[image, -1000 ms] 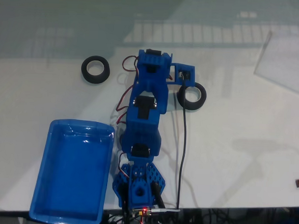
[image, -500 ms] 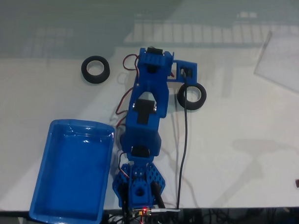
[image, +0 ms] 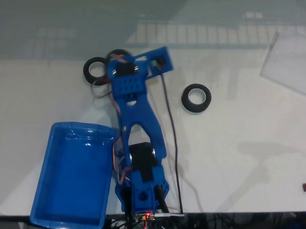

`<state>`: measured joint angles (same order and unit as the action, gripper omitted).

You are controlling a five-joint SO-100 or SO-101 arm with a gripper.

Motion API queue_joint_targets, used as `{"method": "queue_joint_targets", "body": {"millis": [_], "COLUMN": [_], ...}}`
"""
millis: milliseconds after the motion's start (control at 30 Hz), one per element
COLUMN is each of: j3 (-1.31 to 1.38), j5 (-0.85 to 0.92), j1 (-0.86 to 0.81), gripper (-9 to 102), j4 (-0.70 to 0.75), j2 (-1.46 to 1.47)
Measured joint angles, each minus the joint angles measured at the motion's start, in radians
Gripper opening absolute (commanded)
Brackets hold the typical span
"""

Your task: Grasp all tape and put them in the bin.

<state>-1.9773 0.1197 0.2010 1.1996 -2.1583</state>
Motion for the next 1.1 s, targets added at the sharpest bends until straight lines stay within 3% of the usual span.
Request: {"method": "queue_joint_targets", "body": {"millis": [367, 700, 1100], "j3": [-0.089, -0.245, -0.339], "j5": [0.225, 0.388, 0.538], "j1": [0.437, 0.755, 0.822], "gripper": [0, 0, 0], "j4": [0.284, 0.350, 0.364], "j2": [-0.321, -0.537, -0.557]}}
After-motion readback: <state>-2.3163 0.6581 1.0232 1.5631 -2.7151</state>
